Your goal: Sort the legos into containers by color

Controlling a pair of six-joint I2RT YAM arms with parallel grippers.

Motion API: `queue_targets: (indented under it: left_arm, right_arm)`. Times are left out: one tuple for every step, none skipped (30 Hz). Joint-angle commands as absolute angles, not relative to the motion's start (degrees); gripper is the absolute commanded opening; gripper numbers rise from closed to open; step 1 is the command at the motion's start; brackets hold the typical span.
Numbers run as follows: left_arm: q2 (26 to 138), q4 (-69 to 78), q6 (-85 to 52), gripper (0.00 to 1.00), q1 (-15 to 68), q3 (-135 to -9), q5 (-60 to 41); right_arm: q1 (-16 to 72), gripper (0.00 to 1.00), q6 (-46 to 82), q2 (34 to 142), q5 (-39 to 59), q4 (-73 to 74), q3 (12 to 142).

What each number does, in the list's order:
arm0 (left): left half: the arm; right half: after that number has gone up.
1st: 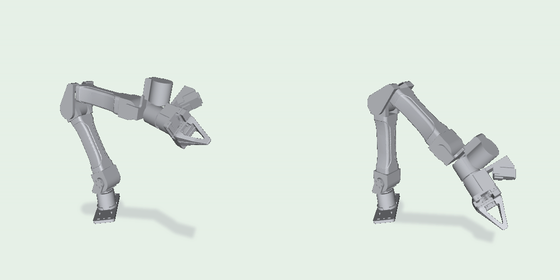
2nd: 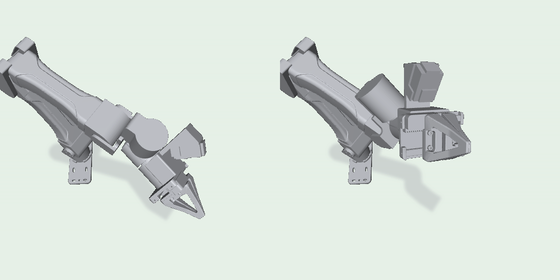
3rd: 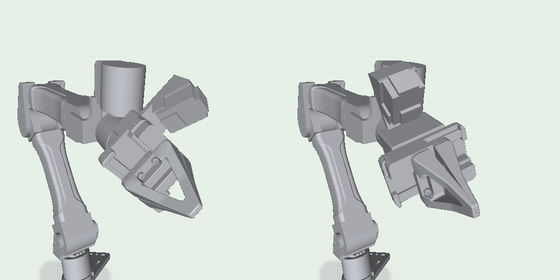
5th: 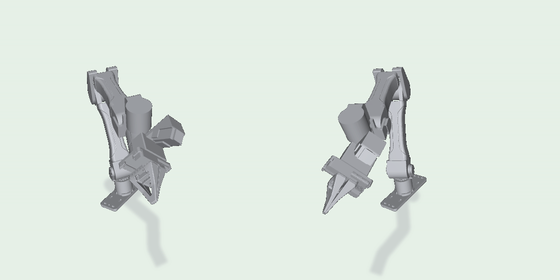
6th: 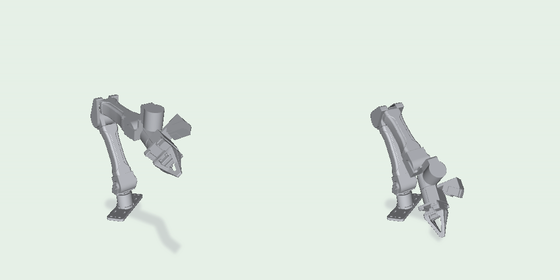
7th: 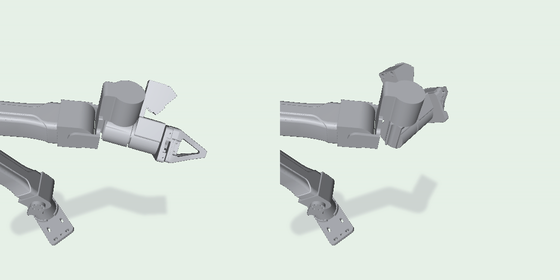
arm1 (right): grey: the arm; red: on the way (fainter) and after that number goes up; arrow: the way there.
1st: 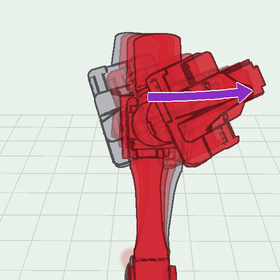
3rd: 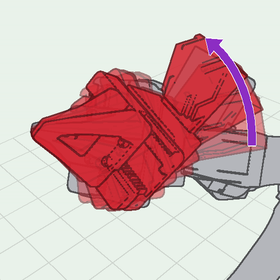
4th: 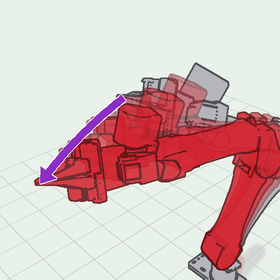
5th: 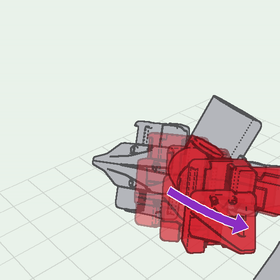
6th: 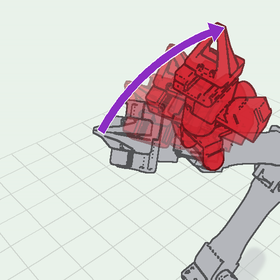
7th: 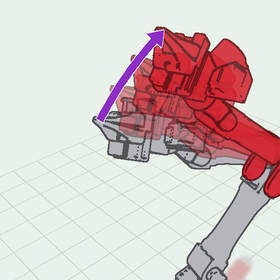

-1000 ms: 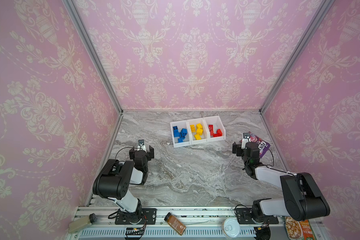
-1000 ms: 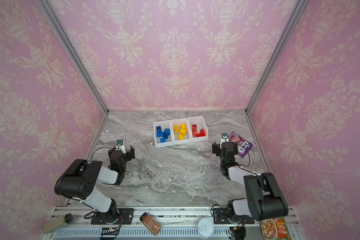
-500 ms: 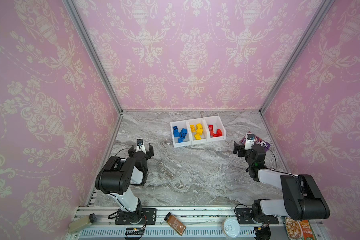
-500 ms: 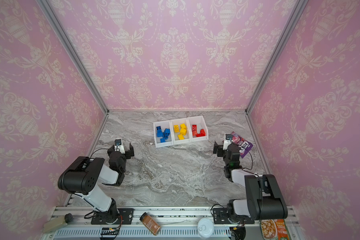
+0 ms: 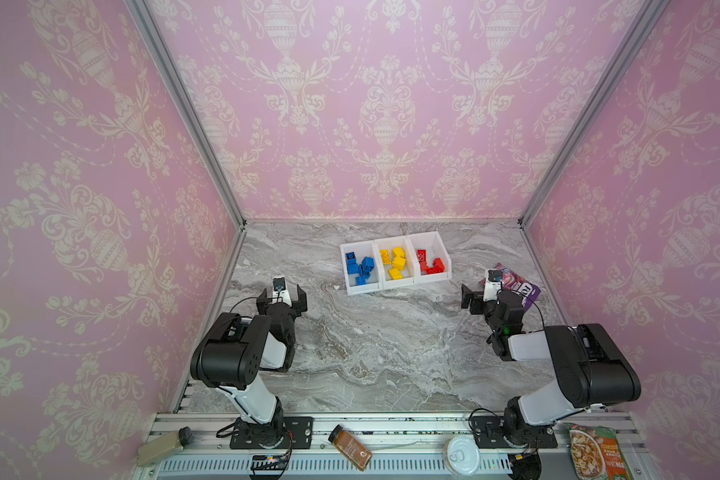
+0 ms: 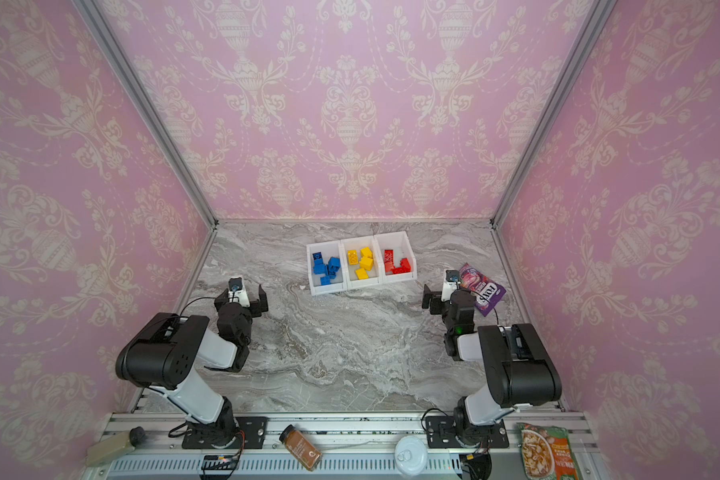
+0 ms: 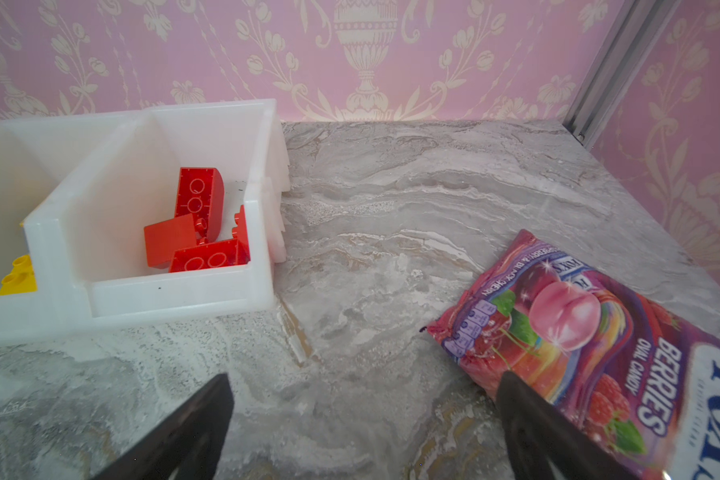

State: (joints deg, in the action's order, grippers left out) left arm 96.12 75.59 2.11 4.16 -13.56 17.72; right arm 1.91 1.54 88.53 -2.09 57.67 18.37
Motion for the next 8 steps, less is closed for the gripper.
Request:
queue_targets:
  left_arm:
    - [96.2, 75.7, 2.0, 0.99, 3.6, -13.3, 17.0]
    - [96.2, 75.8, 1.9, 0.99, 3.5, -13.3, 17.0]
    - [96.2, 75.8, 1.9, 0.99, 3.6, -13.3, 17.0]
    - [96.2, 75.7, 1.9, 0.99, 3.6, -13.3, 17.0]
    - [96.2, 75.7, 1.9, 0.99, 3.5, -13.3, 17.1]
    - [96.2, 75.8, 2.0, 0.99, 3.6, -13.3, 17.0]
    - [96.2, 75.8, 1.9, 0.99, 3.6, -13.3, 17.0]
    - [96.2, 75.8, 2.0, 0.99, 3.5, -13.3, 17.0]
  right_arm:
    - [3.4, 1.0, 0.2, 88.7, -4.4, 61.7, 17.2]
    - [3.7, 1.0, 0.0, 88.7, -4.9, 60.0, 18.1]
    - [3.8, 1.0, 0.1, 88.6, -5.7, 58.4, 18.7]
    - [3.8, 1.0, 0.1, 88.7, -5.9, 58.9, 18.6]
    - [4.0, 1.0, 0.0, 88.7, -6.1, 59.4, 18.2]
    - [4.0, 1.0, -0.1, 88.6, -5.7, 60.1, 17.8]
    - [4.0, 1.0, -0.3, 88.8, -4.9, 61.3, 17.3]
    - [4.0, 1.0, -0.5, 88.7, -4.4, 61.9, 17.0]
